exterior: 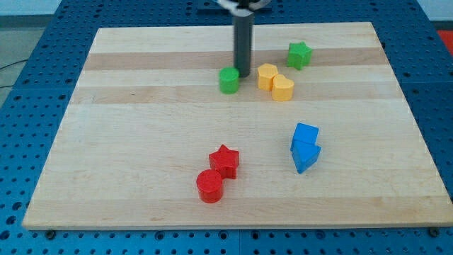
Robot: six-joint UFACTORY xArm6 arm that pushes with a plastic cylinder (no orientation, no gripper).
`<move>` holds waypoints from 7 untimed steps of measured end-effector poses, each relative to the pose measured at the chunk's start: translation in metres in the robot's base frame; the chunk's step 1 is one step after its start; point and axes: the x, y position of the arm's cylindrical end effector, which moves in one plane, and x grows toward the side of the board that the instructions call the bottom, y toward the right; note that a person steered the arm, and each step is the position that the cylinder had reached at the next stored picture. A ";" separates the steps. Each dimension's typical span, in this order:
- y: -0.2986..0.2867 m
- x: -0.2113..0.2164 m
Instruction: Slide the green circle towarsd left of the board
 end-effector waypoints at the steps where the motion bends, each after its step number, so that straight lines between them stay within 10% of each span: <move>1: -0.012 0.004; 7: 0.006 0.052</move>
